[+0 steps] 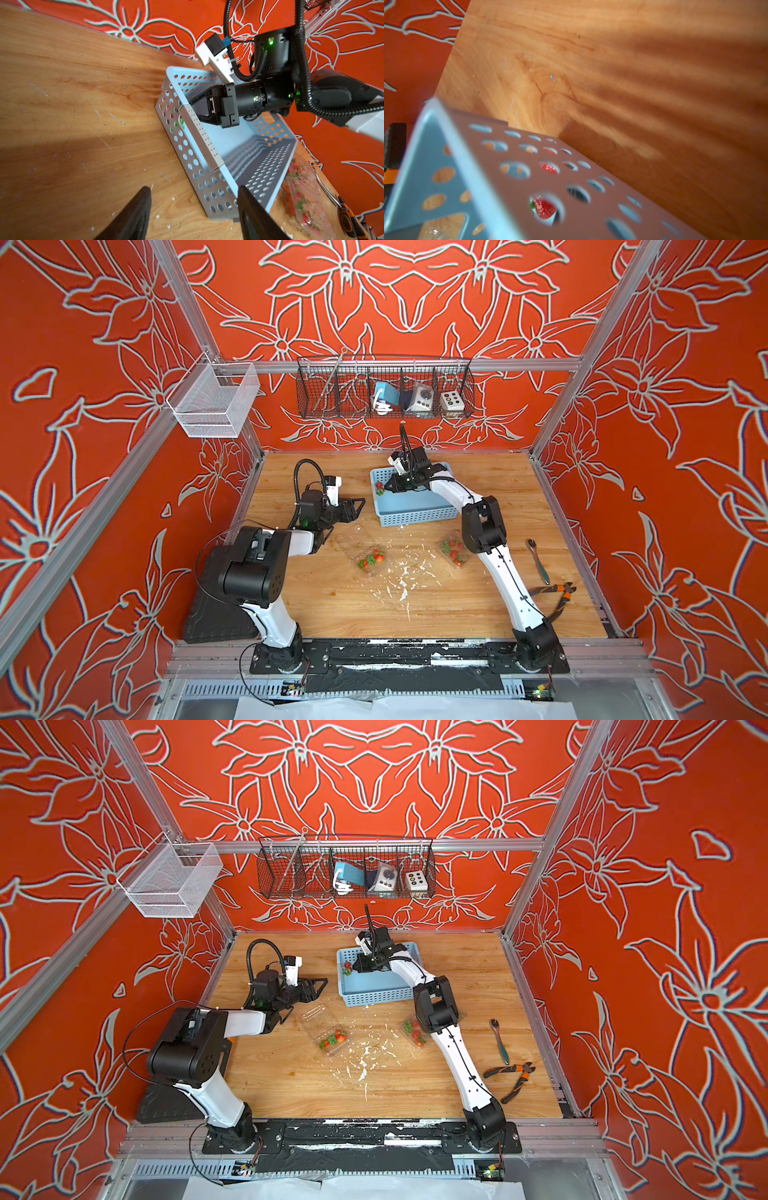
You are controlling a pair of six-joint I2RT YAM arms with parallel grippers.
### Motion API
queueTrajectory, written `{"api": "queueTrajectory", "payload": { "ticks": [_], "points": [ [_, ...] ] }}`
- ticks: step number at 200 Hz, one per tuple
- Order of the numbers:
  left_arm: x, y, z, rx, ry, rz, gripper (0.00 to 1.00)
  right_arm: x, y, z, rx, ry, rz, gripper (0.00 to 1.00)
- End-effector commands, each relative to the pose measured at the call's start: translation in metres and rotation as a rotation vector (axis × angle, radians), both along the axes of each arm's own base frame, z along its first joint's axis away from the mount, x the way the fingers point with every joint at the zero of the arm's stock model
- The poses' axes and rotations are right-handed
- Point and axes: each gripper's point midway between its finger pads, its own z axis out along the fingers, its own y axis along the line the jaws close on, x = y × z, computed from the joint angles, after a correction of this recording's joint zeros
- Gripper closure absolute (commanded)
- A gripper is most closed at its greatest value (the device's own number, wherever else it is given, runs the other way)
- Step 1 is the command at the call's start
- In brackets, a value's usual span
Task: Pack strawberries into containers
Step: Pick up the strawberry from the basket, then place the strawberry in the packing box.
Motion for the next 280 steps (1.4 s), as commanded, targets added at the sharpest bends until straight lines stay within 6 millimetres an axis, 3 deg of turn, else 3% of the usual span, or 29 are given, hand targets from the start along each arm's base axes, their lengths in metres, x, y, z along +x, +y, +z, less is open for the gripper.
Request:
{"api": "queueTrajectory", "payload": {
  "ticks": [1,39,102,127,154,187,211,241,280],
  "points": [
    [0.004,-0.001,0.010,-0.013,-0.036,-0.009,0.35,-0.001,0.000,0.044,0.038,-0.077,0.011,1.00],
    [0.003,0.000,0.012,-0.010,-0.041,-0.007,0.35,-0.010,-0.007,0.075,0.060,-0.144,-0.001,1.00],
    [0.002,0.000,0.011,-0.011,-0.042,-0.005,0.35,-0.026,-0.022,0.099,0.037,-0.208,-0.012,1.00],
    [0.003,0.002,0.013,0.000,-0.046,0.004,0.35,-0.045,-0.027,0.114,0.038,-0.216,0.017,1.00],
    [0.004,0.004,0.016,0.002,-0.055,0.013,0.35,-0.090,-0.031,0.125,0.019,-0.232,0.082,1.00],
    [0.003,0.008,0.017,-0.002,-0.057,0.023,0.35,-0.163,-0.030,0.133,-0.011,-0.250,0.203,1.00],
    [0.002,0.010,0.018,-0.004,-0.058,0.028,0.35,-0.213,-0.027,0.126,-0.069,-0.243,0.291,1.00],
    [0.001,0.010,0.019,-0.011,-0.057,0.026,0.35,-0.253,-0.026,0.116,-0.098,-0.220,0.362,1.00],
    [0.000,0.011,0.021,-0.008,-0.064,0.031,0.35,-0.300,-0.022,0.088,-0.159,-0.169,0.474,1.00]
  ]
}}
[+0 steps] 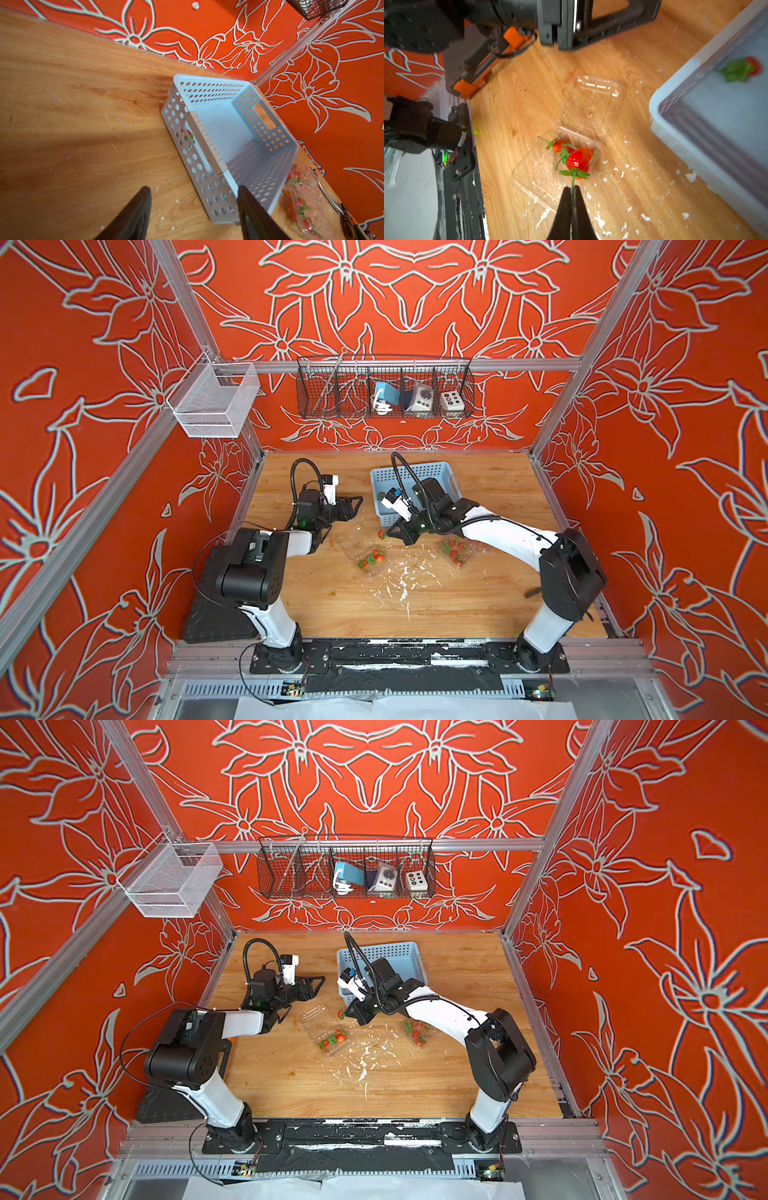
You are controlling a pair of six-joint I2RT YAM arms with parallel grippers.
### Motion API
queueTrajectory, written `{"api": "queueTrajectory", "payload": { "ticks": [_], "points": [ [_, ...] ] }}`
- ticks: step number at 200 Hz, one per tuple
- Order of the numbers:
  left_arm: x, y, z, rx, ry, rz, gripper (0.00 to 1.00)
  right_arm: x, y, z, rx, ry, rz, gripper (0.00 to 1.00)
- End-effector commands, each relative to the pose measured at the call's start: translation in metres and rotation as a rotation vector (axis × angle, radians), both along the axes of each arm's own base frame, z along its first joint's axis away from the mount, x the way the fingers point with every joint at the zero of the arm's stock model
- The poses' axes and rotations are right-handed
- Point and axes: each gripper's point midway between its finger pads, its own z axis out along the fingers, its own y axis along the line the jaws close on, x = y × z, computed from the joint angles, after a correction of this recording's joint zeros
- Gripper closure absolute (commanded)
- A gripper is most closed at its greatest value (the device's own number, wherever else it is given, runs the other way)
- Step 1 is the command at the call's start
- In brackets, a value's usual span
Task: Pack strawberries into containers
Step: Place the strawberry in the packing box.
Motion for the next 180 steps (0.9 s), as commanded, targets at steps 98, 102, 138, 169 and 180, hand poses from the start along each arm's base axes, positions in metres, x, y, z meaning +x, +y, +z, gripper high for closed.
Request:
{"api": "queueTrajectory", "payload": {
  "ticks": [98,102,138,169,180],
  "points": [
    [-0.002,0.003,0.015,-0.007,-0.053,0.003,0.35,-0.059,-0.017,-0.061,-0.217,0.054,0.100,0.92],
    [-0.002,0.003,0.015,-0.006,-0.054,0.004,0.35,-0.059,-0.018,-0.061,-0.217,0.054,0.098,0.90],
    [-0.002,0.003,0.015,-0.003,-0.054,0.004,0.35,-0.052,-0.013,-0.049,-0.195,0.023,0.073,0.71],
    [-0.002,0.004,0.017,0.005,-0.058,0.009,0.35,-0.040,-0.009,-0.035,-0.181,-0.021,0.047,0.67],
    [-0.002,0.005,0.018,0.010,-0.062,0.013,0.35,-0.032,-0.007,-0.026,-0.172,-0.048,0.026,0.67]
  ]
}}
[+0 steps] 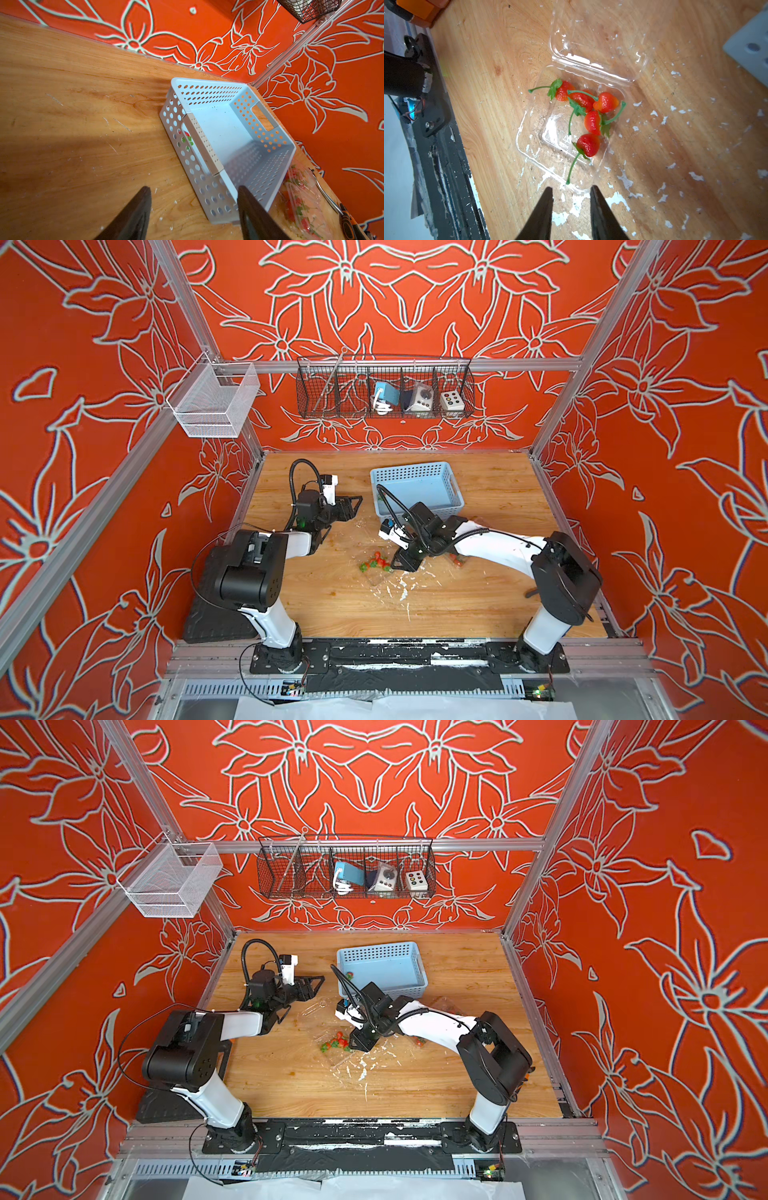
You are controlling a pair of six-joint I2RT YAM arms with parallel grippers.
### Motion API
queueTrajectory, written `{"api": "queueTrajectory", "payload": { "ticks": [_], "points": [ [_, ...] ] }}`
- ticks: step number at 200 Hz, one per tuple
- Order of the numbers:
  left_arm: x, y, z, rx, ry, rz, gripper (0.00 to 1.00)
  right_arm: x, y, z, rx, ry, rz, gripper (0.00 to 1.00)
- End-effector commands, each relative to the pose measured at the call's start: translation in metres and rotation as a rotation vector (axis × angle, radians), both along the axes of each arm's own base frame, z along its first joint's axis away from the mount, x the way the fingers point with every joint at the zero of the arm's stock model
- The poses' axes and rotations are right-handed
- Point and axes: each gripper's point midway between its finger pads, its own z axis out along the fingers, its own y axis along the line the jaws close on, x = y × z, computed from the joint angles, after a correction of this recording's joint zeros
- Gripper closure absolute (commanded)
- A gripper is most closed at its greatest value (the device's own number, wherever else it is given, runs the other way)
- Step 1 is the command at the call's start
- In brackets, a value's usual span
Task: Pack strawberries into containers
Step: Place the strawberry in the packing box, then pick up the strawberry from the basket.
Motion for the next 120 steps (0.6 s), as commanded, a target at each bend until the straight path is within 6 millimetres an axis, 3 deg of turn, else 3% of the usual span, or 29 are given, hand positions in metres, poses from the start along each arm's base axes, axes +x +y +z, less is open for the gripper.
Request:
{"api": "queueTrajectory", "payload": {
  "ticks": [1,26,58,94,120],
  "points": [
    [-0.001,0.004,0.014,0.012,-0.046,0.012,0.35,0.019,0.007,0.029,0.032,-0.096,-0.033,0.67],
    [-0.001,0.007,0.019,0.026,-0.061,0.023,0.35,0.063,0.003,0.055,0.041,-0.181,-0.156,0.67],
    [-0.001,0.010,0.023,0.040,-0.070,0.037,0.35,0.136,-0.009,0.077,0.082,-0.227,-0.326,0.66],
    [-0.001,0.012,0.023,0.047,-0.070,0.038,0.35,0.205,-0.014,0.057,0.098,-0.185,-0.402,0.61],
    [0.000,0.013,0.021,0.057,-0.065,0.038,0.35,0.233,-0.002,0.037,0.089,-0.146,-0.373,0.57]
  ]
}}
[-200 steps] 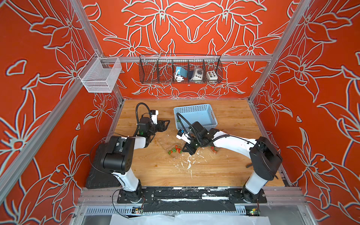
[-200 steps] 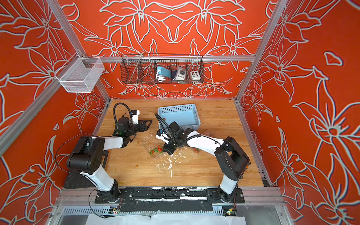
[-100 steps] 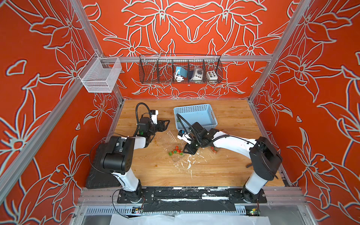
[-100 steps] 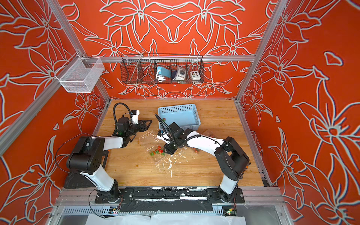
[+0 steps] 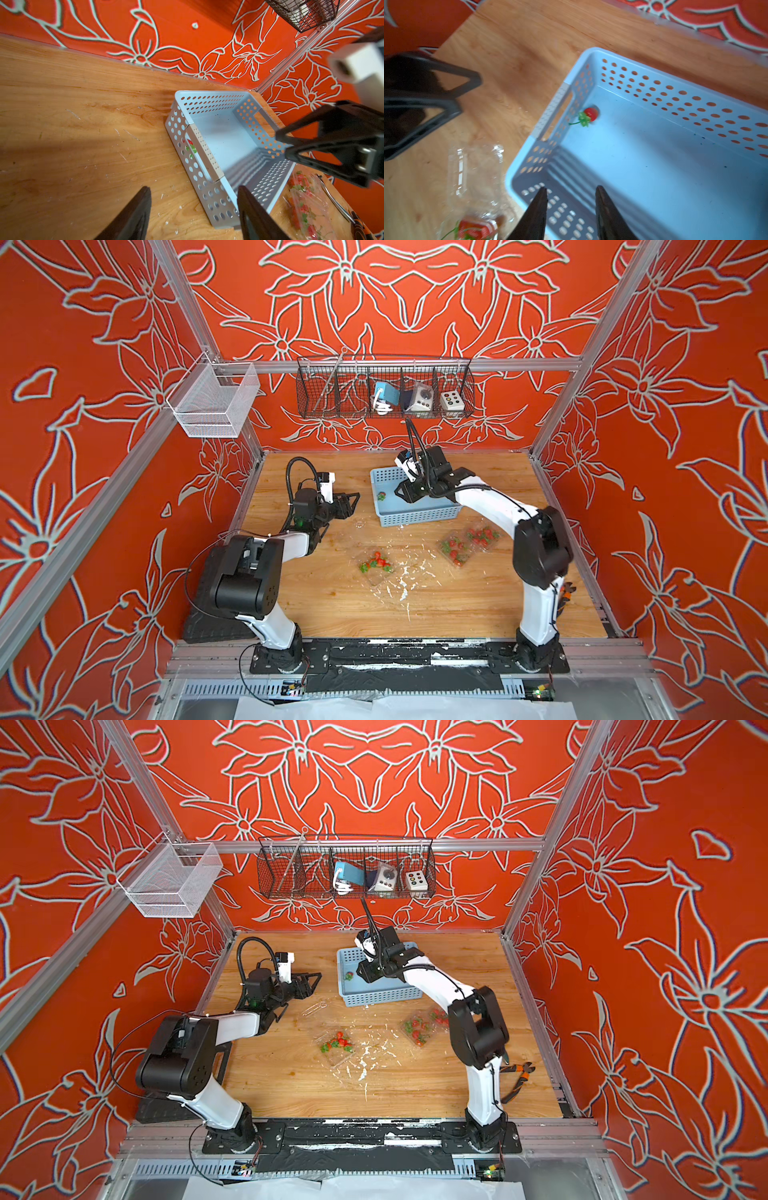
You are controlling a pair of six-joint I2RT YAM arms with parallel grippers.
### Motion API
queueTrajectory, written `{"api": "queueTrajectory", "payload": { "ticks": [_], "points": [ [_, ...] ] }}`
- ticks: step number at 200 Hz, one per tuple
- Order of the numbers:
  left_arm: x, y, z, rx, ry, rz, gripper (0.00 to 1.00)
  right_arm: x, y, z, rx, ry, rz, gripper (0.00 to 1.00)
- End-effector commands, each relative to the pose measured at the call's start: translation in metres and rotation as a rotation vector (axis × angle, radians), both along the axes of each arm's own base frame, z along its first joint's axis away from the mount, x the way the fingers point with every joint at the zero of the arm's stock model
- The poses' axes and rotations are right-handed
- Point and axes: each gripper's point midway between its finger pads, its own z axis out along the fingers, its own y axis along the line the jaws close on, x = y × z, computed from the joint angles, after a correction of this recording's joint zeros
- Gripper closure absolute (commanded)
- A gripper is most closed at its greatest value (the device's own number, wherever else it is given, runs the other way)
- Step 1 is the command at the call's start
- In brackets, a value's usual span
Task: Pack strawberries into containers
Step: Pick up the strawberry from the basket.
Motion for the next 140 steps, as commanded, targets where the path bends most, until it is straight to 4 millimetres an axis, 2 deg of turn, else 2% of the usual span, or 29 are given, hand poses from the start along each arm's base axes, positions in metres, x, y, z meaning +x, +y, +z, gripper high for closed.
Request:
{"api": "queueTrajectory", "payload": {
  "ticks": [1,34,67,140],
  "points": [
    [-0.001,0.004,0.006,0.022,-0.024,0.003,0.35,0.008,0.013,-0.026,-0.011,0.075,0.044,0.57],
    [0.001,0.005,0.000,0.033,-0.010,0.006,0.35,0.034,0.033,-0.050,0.018,0.101,0.066,0.54],
    [0.002,0.006,-0.001,0.042,-0.008,0.010,0.35,0.043,0.049,-0.067,0.050,0.128,0.091,0.49],
    [0.004,0.006,-0.002,0.042,-0.007,0.010,0.35,0.060,0.049,-0.098,-0.028,0.147,0.079,0.48]
  ]
}}
